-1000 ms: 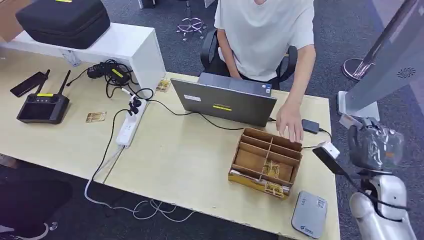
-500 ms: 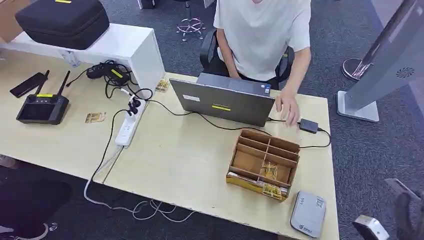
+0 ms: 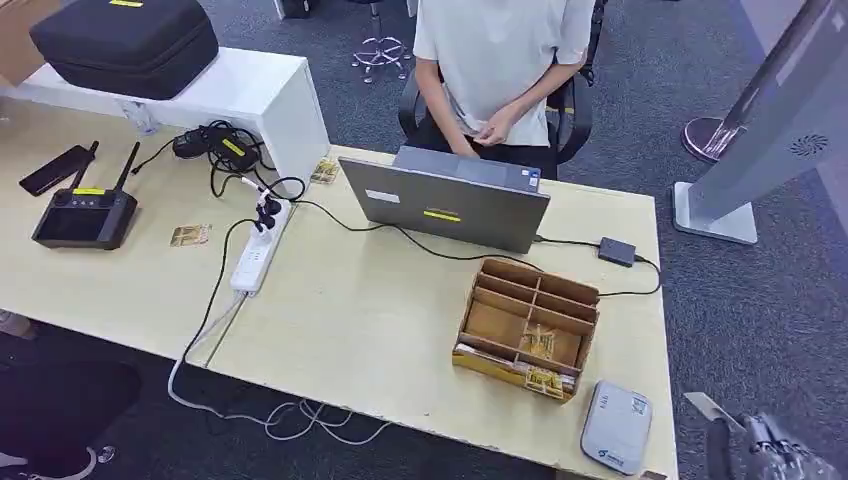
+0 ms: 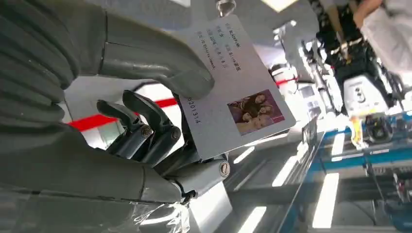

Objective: Pass the card to the sensor for recognition and then transmit it.

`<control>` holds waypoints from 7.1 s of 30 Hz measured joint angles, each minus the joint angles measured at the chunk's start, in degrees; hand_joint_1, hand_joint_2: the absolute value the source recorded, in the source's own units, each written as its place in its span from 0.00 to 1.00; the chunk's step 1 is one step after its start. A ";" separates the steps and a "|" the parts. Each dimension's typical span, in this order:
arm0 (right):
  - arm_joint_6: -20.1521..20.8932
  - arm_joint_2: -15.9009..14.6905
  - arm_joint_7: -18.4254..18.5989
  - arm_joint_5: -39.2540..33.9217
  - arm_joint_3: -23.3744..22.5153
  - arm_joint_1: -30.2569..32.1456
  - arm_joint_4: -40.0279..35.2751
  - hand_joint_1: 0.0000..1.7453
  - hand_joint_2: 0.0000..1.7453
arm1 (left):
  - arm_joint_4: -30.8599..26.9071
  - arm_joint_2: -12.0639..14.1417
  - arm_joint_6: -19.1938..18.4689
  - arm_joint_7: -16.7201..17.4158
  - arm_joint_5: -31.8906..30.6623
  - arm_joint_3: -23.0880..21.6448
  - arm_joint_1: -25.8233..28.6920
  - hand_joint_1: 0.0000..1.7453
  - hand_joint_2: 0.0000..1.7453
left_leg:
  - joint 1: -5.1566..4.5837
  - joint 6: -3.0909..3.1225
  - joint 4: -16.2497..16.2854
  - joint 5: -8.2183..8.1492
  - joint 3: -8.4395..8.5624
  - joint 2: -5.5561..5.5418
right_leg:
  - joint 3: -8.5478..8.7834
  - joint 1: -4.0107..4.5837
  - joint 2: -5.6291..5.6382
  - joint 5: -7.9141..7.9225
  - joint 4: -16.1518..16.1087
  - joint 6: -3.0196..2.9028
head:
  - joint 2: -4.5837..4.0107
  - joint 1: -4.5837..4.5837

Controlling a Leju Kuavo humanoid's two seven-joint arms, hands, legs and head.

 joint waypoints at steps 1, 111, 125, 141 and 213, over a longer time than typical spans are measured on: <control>-0.09 0.22 0.11 0.00 0.68 -0.07 0.74 1.00 1.00 | 0.00 -0.02 0.00 0.00 -0.02 0.00 -0.01 0.00 1.00 | -0.01 0.00 0.00 0.00 0.00 0.00 | 0.00 0.00 0.00 0.00 0.00 0.00 | 0.00 -0.02; 3.89 3.11 9.49 -2.86 18.84 -30.02 12.96 0.00 1.00 | 0.00 1.47 -2.16 0.48 -3.63 0.22 -0.27 0.00 1.00 | 0.02 -0.39 0.03 0.42 -0.41 0.03 | -0.64 0.01 0.09 0.26 0.38 -0.41 | 0.00 0.00; 4.94 -2.58 8.81 -1.42 17.42 -1.91 -11.61 0.00 1.00 | 0.00 0.18 -0.15 2.49 -0.92 4.29 -0.25 0.00 1.00 | 0.02 -0.38 0.03 0.23 -0.37 0.14 | -0.63 0.00 0.16 0.17 0.36 -0.36 | 0.00 -0.02; 1.68 -1.16 11.96 4.44 24.72 -5.54 8.35 0.00 1.00 | 0.00 -0.20 -0.28 2.38 -2.14 4.40 -0.58 0.00 1.00 | 0.03 -0.41 0.02 0.27 -0.32 0.15 | -0.61 0.01 0.19 0.21 0.42 -0.42 | 0.00 -0.02; -1.88 6.08 6.14 -2.84 29.59 -15.57 29.42 1.00 1.00 | 0.00 0.87 1.14 1.18 -3.08 4.50 -0.63 0.00 1.00 | 0.03 -0.44 0.03 0.29 -0.27 0.15 | -0.59 0.01 0.20 0.21 0.43 -0.43 | 0.00 0.00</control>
